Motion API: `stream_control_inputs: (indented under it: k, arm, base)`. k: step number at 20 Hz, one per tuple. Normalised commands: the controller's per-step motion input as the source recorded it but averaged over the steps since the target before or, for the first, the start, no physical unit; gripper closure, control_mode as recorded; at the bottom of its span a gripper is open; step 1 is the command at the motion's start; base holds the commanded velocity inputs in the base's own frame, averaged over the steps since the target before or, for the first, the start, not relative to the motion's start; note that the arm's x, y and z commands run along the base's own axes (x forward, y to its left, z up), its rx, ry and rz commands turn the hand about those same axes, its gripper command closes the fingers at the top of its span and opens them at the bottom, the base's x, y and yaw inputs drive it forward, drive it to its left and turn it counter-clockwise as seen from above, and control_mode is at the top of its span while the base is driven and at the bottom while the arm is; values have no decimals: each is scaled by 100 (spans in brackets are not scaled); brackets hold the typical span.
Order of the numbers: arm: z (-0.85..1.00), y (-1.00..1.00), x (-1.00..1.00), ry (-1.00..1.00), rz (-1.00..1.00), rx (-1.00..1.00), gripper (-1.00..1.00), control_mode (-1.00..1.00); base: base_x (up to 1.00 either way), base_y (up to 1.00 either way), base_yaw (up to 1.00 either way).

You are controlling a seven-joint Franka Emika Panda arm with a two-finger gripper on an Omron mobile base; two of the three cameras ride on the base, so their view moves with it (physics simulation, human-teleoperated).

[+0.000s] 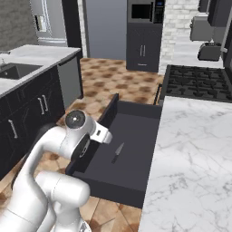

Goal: Pick up the metallic utensils from the counter and place them in the open drawer. Make sure not to pick up any wooden utensils.

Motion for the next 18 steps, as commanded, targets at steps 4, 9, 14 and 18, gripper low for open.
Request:
stream_control_inputs:
  k: [4, 9, 14, 18]
  arm:
    - [15, 8, -20, -5, 1, 0, -100, 100]
    - [0, 0, 0, 0, 0, 0, -100, 100]
    - [0, 0, 0, 0, 0, 0, -100, 100]
    - [0, 0, 0, 0, 0, 0, -100, 100]
  base:
    - [-66, 43, 1]
    - [-80, 100, 1]
    - [-64, 100, 0]
    - [-23, 100, 0]
